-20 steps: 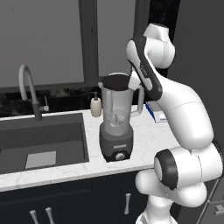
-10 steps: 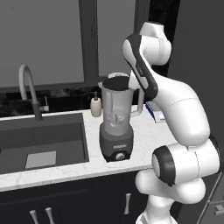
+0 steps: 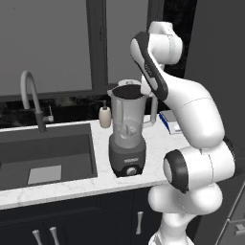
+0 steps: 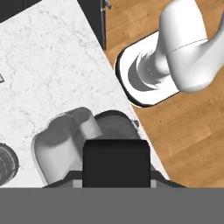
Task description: Close the lid blender by securely placing the lid on top.
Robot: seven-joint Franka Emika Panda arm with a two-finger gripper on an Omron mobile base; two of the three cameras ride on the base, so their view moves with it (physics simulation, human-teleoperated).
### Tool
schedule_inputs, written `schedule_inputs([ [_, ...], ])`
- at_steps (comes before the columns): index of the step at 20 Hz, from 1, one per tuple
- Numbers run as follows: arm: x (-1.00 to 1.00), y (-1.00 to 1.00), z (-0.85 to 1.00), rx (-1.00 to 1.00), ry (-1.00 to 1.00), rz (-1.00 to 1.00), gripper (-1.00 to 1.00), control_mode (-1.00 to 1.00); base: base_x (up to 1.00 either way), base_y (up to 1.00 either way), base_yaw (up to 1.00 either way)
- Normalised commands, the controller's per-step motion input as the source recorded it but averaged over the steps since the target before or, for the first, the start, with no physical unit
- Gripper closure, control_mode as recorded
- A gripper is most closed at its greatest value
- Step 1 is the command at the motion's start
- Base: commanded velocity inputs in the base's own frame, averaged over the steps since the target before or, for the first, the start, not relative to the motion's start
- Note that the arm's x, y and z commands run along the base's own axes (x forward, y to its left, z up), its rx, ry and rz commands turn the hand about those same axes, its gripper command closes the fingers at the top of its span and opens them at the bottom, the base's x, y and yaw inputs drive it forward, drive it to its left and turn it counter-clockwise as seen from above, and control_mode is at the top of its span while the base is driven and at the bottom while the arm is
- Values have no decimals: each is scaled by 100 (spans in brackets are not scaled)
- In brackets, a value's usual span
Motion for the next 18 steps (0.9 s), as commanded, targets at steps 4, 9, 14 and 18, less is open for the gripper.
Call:
schedule_inputs([
  [4,-9,0,-15,-5,10,-14,-100,-100,0,0,0],
  [9,-27,0,-14,-2,5,-13,-100,-100,0,0,0],
  [14,-45,-10,-3,0,0,-17,-100,-100,0,0,0],
  [18,-41,-26,-3,0,-3,-21,-100,-100,0,0,0],
])
